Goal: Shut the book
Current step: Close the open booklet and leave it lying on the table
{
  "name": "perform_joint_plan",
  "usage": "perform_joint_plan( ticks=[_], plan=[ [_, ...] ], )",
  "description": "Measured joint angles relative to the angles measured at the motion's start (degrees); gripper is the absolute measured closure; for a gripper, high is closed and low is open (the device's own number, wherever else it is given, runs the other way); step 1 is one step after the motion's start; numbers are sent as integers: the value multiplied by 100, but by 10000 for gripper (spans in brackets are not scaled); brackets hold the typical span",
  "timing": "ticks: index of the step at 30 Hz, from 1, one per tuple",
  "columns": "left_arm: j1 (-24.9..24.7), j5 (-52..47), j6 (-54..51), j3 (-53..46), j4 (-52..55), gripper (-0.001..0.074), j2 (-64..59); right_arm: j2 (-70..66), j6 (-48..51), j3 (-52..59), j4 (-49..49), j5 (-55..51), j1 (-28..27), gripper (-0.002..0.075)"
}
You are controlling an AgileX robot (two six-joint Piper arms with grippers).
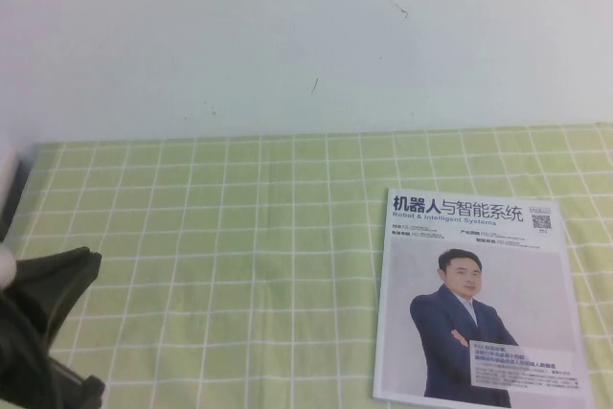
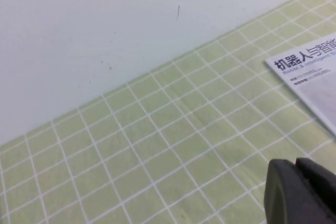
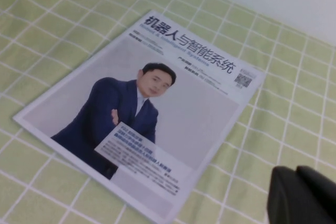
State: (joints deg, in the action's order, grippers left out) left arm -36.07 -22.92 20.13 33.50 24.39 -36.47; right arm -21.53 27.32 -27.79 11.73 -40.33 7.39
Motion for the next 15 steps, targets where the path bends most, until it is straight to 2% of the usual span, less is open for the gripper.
perform_joint_plan(
  ticks=[7, 15],
  plan=[
    [0, 380, 0, -620, 20, 738, 796, 351, 9, 546, 229, -177, 0, 729],
    [0, 367, 0, -694, 20, 738, 889, 365, 9, 546, 249, -212, 0, 729]
  ],
)
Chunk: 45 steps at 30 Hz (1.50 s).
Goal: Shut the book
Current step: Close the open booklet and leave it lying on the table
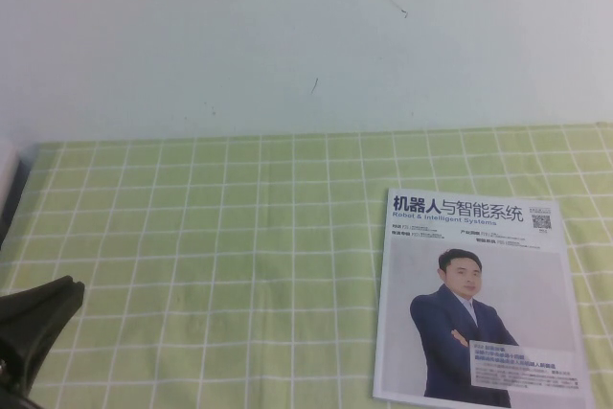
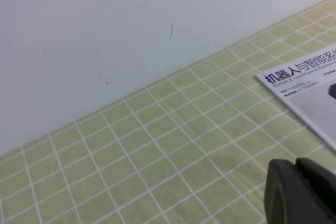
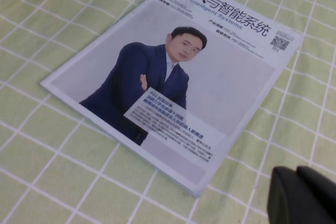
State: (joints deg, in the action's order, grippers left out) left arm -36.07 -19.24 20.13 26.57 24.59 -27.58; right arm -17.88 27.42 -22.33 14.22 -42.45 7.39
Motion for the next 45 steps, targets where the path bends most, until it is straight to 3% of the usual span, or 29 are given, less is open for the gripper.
perform_joint_plan(
  ticks=[14, 17, 22, 30, 37, 45],
  plan=[
    [10, -50, 0, -37, 0, 738, 82, 0, 0, 0, 0, -13, 0, 729],
    [331, -203, -27, -97, 0, 738, 486, 0, 0, 0, 3, -13, 0, 729],
    [1315, -259, 6, -622, -110, 738, 1421, 0, 0, 0, 13, -15, 0, 729],
    [2651, -226, -3, -1830, -1383, 738, 2484, 8, 0, 0, 16, -15, 0, 729],
    [2896, -226, -185, -2674, -1874, 738, 2666, 8, 0, 0, 16, -15, 0, 729],
    [2962, -20, -642, -2725, -1887, 738, 2671, 8, 0, 0, 26, -15, 0, 729]
  ],
)
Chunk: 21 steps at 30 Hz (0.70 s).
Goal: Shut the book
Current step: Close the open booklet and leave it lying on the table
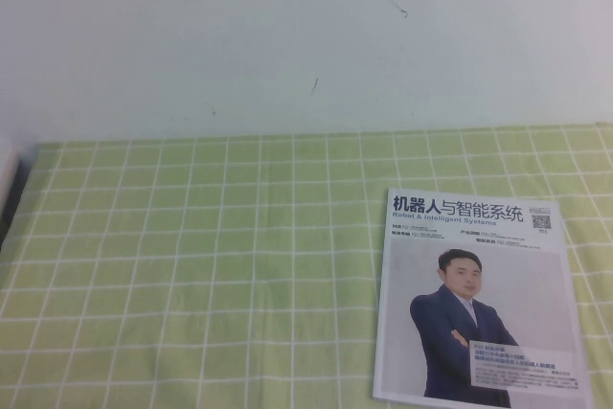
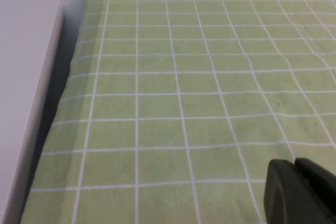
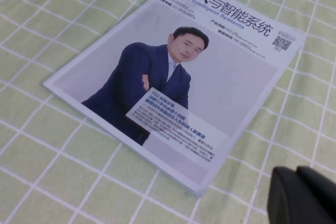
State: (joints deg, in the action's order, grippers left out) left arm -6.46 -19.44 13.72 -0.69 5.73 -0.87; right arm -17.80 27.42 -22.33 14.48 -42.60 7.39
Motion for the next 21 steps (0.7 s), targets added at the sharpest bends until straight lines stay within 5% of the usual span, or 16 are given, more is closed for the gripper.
perform_joint_plan(
  ticks=[12, 21],
  plan=[
    [522, 0, -1690, 0, -573, 738, 126, 0, 0, 0, 0, 0, 0, 729],
    [757, 3, -1903, 0, -822, 738, 151, 0, 0, 0, 13, 0, 0, 729]
  ],
)
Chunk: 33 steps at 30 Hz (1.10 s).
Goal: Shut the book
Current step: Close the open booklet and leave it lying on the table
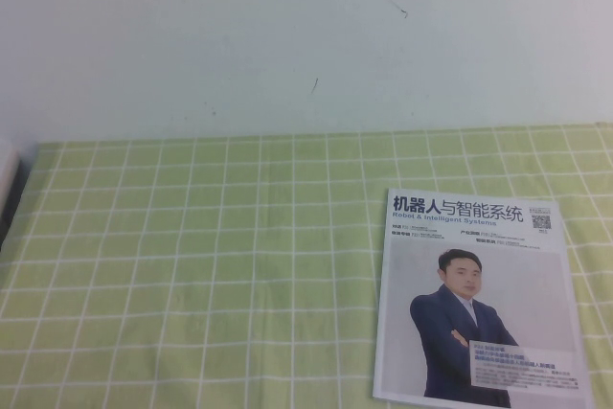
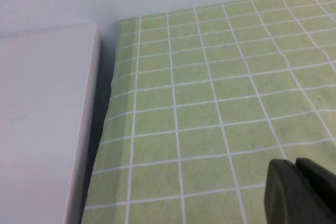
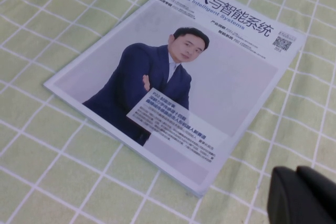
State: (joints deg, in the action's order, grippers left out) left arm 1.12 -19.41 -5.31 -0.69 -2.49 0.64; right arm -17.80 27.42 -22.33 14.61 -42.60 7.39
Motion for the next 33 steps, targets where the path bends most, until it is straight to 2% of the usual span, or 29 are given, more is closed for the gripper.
perform_joint_plan(
  ticks=[16, 33],
  plan=[
    [-230, 0, -84, 0, -143, 738, 8, 0, 0, 0, 0, 0, 0, 729],
    [-230, 0, -84, 0, -286, 738, 8, 0, 0, 0, 0, 0, 0, 729]
  ],
)
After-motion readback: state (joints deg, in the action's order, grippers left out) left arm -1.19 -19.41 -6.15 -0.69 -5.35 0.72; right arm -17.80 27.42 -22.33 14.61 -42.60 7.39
